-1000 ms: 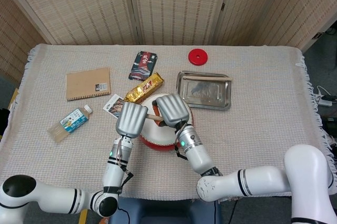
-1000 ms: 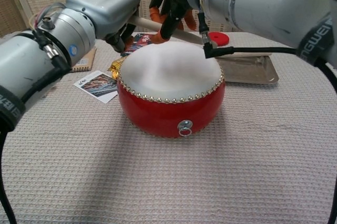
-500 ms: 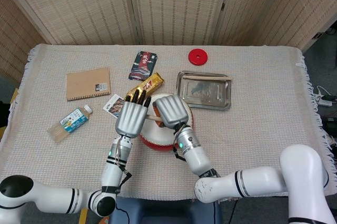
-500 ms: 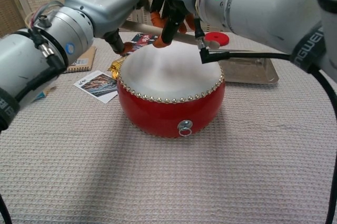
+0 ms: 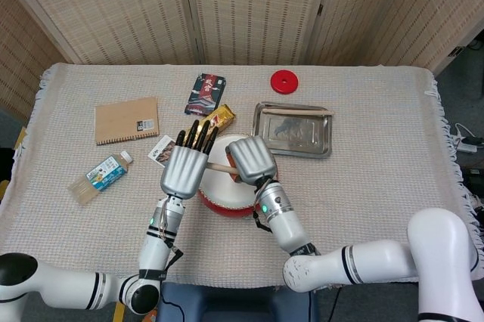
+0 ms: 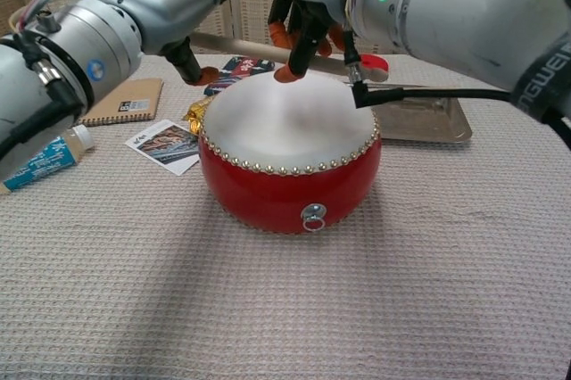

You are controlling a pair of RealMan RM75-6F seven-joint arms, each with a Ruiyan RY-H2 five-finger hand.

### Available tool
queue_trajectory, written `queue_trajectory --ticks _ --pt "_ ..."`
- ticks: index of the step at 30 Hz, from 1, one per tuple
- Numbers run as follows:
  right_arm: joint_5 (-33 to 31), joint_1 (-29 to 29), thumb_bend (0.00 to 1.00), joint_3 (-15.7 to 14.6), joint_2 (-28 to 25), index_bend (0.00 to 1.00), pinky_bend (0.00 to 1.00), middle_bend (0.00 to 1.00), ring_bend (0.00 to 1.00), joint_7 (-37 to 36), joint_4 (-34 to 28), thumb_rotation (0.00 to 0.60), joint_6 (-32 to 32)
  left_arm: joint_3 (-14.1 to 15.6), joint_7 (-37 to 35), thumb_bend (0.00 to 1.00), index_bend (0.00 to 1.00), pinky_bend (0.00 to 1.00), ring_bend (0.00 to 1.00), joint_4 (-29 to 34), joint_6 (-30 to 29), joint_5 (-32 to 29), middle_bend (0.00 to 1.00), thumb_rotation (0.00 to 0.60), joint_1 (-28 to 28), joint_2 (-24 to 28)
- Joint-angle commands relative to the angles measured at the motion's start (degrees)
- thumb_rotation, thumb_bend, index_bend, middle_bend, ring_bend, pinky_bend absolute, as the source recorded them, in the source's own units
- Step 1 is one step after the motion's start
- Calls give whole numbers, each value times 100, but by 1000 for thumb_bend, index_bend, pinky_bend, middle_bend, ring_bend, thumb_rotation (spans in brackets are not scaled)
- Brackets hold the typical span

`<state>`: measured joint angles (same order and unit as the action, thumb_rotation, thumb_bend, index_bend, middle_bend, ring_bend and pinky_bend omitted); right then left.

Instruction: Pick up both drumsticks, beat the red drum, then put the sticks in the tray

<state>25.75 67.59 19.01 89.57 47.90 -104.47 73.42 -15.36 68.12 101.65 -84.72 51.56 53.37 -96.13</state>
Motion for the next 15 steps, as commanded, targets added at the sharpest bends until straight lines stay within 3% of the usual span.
queue_trajectory --ticks 1,15 --pt "10 -77 358 -17 -138 1000 785 878 739 -6 -90 600 -25 -18 -6 314 0 216 0 111 7 -50 1 600 -42 100" --pt "69 -735 368 -605 -1594 1000 786 878 739 -49 -433 600 -510 -52 -720 313 0 213 0 556 83 -17 1 600 -451 915"
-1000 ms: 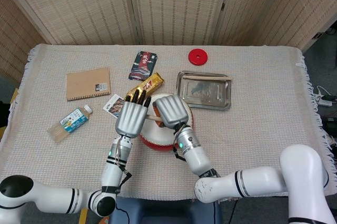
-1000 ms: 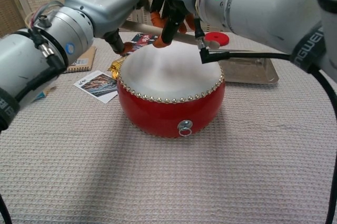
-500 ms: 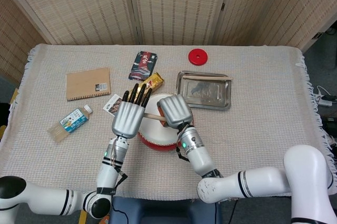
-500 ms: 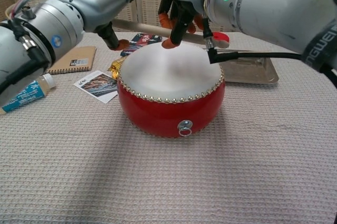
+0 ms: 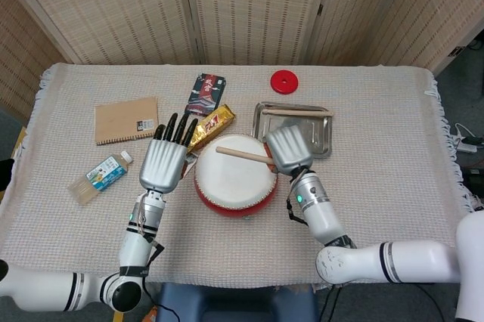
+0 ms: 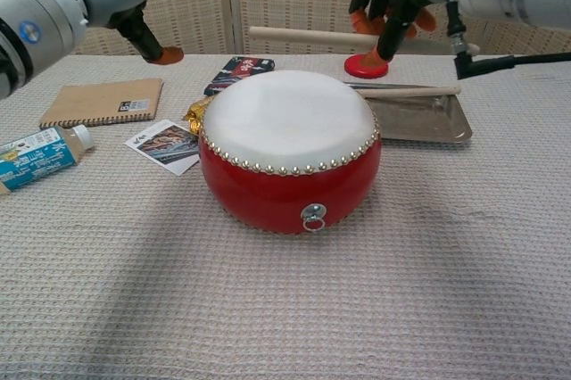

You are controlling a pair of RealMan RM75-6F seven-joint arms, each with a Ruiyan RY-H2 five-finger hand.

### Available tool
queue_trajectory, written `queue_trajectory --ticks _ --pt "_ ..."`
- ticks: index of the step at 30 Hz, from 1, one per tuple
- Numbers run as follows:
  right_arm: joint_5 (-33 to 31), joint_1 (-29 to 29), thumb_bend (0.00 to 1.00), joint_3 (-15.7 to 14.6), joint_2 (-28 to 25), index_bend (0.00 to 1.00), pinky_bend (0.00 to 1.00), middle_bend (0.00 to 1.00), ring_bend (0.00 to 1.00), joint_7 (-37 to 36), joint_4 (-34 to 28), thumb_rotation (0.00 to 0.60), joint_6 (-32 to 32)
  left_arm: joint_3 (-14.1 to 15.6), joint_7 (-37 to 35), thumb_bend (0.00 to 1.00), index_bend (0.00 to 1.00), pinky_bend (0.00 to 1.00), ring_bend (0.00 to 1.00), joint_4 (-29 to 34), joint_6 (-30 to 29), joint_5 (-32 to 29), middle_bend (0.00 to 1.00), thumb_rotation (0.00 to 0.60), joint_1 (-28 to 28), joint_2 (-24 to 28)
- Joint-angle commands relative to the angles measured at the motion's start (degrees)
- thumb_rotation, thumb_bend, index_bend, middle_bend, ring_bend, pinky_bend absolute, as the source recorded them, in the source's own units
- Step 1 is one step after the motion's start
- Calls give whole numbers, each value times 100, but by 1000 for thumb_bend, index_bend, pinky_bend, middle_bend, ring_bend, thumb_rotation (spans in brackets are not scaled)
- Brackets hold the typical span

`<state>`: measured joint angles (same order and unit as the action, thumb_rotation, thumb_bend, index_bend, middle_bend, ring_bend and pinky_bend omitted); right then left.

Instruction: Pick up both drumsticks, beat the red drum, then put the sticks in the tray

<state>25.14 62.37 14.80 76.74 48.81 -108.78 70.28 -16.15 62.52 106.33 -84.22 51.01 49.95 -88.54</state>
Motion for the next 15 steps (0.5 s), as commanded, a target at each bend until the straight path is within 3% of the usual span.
queue_trajectory --ticks 1,8,15 --pt "215 -293 368 -238 -438 1000 785 878 739 -232 63 600 -279 54 -256 313 0 213 0 120 38 71 1 600 -165 233" --pt "788 -637 368 -503 -768 1000 786 878 730 -891 990 600 -1021 279 -1047 313 0 213 0 178 10 464 10 600 -570 569" --pt "959 -625 368 -733 -161 988 785 878 695 -1133 2531 600 -1764 473 -1585 314 0 214 0 215 41 716 17 600 -890 799"
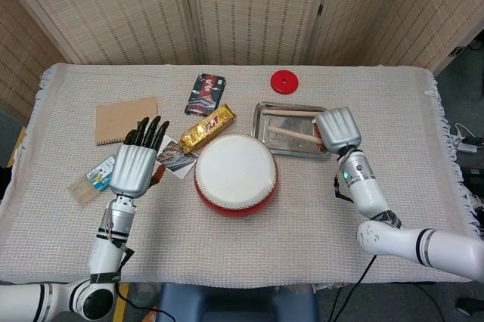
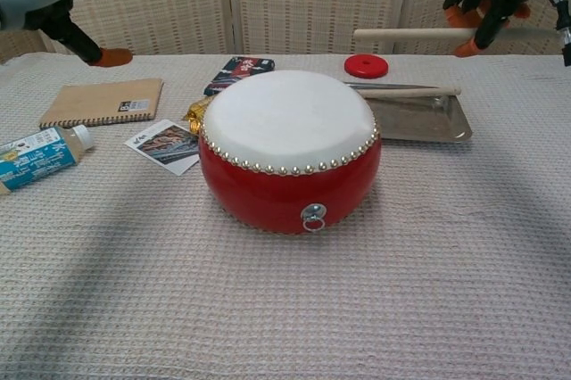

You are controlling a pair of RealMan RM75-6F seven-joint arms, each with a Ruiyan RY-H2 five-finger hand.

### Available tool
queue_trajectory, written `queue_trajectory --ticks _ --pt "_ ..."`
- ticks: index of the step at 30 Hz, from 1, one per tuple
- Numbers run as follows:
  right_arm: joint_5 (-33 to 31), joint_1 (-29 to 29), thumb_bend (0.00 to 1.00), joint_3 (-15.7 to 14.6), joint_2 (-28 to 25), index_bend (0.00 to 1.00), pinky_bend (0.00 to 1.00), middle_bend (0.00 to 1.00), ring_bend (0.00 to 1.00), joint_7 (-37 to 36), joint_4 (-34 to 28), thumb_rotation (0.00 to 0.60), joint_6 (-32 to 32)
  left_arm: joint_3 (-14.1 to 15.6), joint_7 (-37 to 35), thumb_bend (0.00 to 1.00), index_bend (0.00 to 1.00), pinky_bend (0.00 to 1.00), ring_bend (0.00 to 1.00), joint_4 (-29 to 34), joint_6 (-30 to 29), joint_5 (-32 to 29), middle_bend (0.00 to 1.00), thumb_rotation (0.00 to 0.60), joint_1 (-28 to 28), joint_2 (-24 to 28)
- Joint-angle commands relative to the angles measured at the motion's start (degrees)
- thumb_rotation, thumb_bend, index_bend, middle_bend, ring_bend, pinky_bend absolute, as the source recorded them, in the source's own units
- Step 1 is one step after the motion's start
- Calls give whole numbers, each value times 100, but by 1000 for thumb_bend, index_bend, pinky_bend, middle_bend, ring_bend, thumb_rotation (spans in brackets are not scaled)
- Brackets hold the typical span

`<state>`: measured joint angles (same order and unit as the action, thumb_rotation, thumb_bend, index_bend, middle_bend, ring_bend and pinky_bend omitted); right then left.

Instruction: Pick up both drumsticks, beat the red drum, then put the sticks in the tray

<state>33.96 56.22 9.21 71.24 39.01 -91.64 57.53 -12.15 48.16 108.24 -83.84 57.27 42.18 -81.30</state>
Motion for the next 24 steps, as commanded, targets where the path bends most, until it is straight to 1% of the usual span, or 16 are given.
queue_trajectory --ticks 1,4,7,10,11,13,16,18,21,24 --pt "-37 33 368 -211 574 983 784 878 690 -122 1148 600 -665 103 -201 314 0 214 0 35 18 114 19 600 -153 95" --pt "-315 147 368 -281 1096 953 769 878 664 -9 1985 600 -1014 163 -251 314 0 215 0 58 8 191 21 600 -240 155" --pt "-405 239 368 -316 1598 931 750 878 644 51 2768 600 -1283 185 -298 314 0 214 0 85 -48 269 21 600 -335 232" --pt "-430 341 365 -340 2022 899 694 874 616 158 3471 600 -1511 181 -346 314 0 215 0 138 -100 329 21 600 -422 329" --pt "-428 370 362 -344 2139 874 671 861 598 192 3663 600 -1565 178 -361 314 0 215 0 147 -117 349 21 600 -448 354" --pt "-407 424 360 -321 2388 819 638 821 564 214 4050 600 -1700 169 -398 313 0 214 0 154 -146 370 21 600 -503 390" --pt "-471 481 354 -236 2686 698 555 726 477 240 4491 600 -1848 143 -453 313 0 213 0 121 -139 351 21 600 -551 368" --pt "-481 505 320 -183 2844 580 505 639 397 263 4710 600 -1858 132 -476 313 0 212 0 104 -100 324 21 600 -563 352" --pt "-457 518 282 -86 3049 451 454 531 311 259 4995 600 -1865 121 -480 312 0 212 0 86 -58 322 21 600 -577 336" --pt "-410 523 265 12 3180 377 410 443 215 239 5193 600 -1889 94 -486 314 0 211 0 81 -78 343 21 600 -606 326"
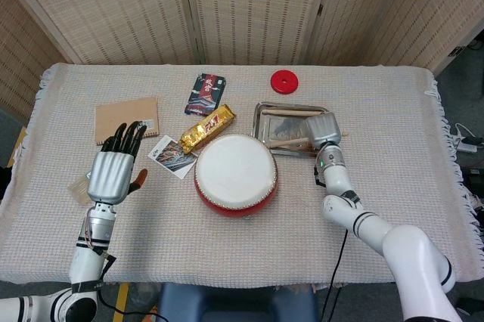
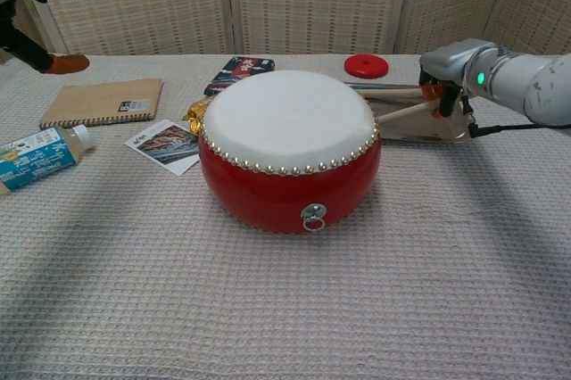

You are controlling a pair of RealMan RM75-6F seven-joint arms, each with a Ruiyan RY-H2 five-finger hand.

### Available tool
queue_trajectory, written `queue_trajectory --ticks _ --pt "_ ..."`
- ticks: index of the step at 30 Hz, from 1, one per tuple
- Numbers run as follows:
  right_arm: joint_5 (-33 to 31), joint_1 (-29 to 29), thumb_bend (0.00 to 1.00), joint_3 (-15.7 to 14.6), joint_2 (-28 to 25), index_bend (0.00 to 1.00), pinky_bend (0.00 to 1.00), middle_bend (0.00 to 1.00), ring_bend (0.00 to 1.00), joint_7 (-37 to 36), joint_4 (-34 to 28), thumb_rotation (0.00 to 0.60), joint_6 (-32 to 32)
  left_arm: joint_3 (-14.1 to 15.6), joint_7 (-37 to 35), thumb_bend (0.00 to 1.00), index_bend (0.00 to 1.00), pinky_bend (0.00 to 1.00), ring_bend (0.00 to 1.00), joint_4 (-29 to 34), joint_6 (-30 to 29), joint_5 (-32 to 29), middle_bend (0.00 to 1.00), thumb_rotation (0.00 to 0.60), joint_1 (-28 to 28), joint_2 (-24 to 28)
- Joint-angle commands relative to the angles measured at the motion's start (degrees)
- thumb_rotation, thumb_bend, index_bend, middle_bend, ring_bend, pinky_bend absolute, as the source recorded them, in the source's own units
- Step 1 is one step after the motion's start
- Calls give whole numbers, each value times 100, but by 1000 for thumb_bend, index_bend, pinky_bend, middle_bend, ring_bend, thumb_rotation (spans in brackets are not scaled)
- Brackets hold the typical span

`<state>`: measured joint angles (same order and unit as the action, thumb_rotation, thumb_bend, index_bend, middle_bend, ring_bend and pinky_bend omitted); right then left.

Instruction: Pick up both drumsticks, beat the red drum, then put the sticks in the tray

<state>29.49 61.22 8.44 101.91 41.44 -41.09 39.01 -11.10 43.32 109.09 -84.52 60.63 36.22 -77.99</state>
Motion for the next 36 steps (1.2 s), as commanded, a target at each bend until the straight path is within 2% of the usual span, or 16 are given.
queue_trajectory --ticks 1,6,9,12,17,19,24,29,36 --pt "80 15 264 118 144 360 407 423 194 -22 188 600 -40 -23 -6 313 0 211 0 -10 -21 18 21 600 -22 -7" --pt "243 -80 239 225 57 255 406 352 145 -89 66 600 51 -66 -59 314 0 211 0 -30 -2 27 21 600 -71 46" --pt "217 -170 205 304 -185 159 403 309 117 -24 -317 600 191 -82 -109 313 0 211 0 -47 20 26 21 600 -111 98" --pt "392 -328 167 390 -646 116 403 284 107 -183 -1125 600 453 -69 -253 313 0 211 0 -110 45 97 21 600 -173 165" --pt "1157 -920 159 369 -1915 115 403 279 106 -700 -3194 600 1232 -18 -675 313 0 212 0 -274 168 130 30 600 -360 422" --pt "1528 -1246 158 299 -2461 115 399 278 106 -933 -3972 600 1597 8 -954 315 0 211 0 -398 207 158 38 600 -474 530" --pt "2603 -2134 159 -32 -3505 89 343 242 97 -1657 -5222 600 2479 62 -1585 318 4 211 8 -631 197 182 55 600 -799 762" --pt "3879 -2957 158 -541 -3978 3 260 152 21 -2359 -5495 600 3340 230 -1977 318 22 211 9 -859 85 341 62 600 -1133 899" --pt "5233 -4091 158 -1144 -4106 0 168 77 0 -3523 -5109 600 4626 670 -2293 318 34 181 10 -1023 -400 831 62 600 -1786 1025"
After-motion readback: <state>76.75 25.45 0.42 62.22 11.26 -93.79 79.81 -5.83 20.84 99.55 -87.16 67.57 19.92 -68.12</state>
